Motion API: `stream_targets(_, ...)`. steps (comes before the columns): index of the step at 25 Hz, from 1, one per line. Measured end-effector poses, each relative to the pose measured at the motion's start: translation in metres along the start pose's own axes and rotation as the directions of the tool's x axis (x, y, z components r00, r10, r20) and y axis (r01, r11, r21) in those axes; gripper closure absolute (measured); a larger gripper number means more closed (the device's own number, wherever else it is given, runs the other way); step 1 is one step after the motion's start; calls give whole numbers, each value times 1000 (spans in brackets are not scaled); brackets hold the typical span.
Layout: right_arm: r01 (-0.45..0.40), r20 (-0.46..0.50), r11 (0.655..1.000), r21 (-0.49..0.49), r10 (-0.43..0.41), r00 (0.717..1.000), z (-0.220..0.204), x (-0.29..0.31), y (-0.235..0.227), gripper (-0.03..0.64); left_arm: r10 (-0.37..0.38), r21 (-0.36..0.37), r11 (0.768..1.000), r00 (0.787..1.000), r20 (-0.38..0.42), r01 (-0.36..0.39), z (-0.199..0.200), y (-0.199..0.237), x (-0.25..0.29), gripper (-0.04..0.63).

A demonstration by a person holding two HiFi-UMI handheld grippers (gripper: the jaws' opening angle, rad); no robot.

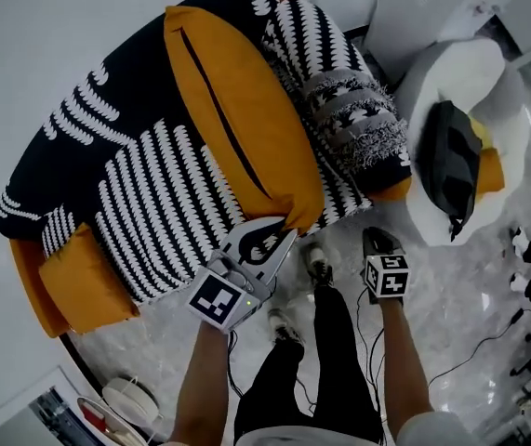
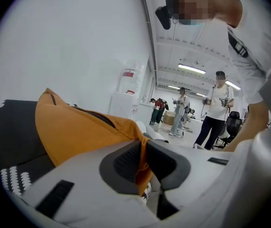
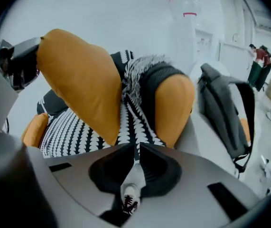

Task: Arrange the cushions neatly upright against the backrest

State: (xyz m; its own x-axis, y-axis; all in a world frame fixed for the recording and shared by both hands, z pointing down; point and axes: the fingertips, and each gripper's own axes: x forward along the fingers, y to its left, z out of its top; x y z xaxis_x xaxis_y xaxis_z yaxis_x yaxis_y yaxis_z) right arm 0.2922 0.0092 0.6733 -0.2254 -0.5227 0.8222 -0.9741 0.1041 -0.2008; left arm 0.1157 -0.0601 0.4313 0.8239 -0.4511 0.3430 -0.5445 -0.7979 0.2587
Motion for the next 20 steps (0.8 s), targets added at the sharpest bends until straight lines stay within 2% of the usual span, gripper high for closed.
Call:
stream_targets(4, 14, 87, 1000, -1, -14, 996, 51, -60, -23, 587, -18, 20, 1000, 1000, 2, 18, 11, -6, 29, 546)
stream_targets(5, 24, 111, 1000, -5, -23, 994, 64, -72, -27, 614, -19, 24, 1000, 1000, -6, 19, 14, -8, 36, 546)
stream_targets(11, 87, 252, 996, -18, -80, 964, 142, -127, -36, 614, -39, 36, 999, 999, -32, 40, 25, -15, 74, 546)
stream_targets(16, 73, 315, 997, -23, -62, 947, 179, -162, -31, 614, -58, 54, 997, 997, -55, 61, 26, -27, 104, 546)
stream_targets(20, 42, 325, 997, -61, -20, 946, 196, -188, -20, 614, -68, 57, 996, 995, -76, 73, 21, -34, 131, 545)
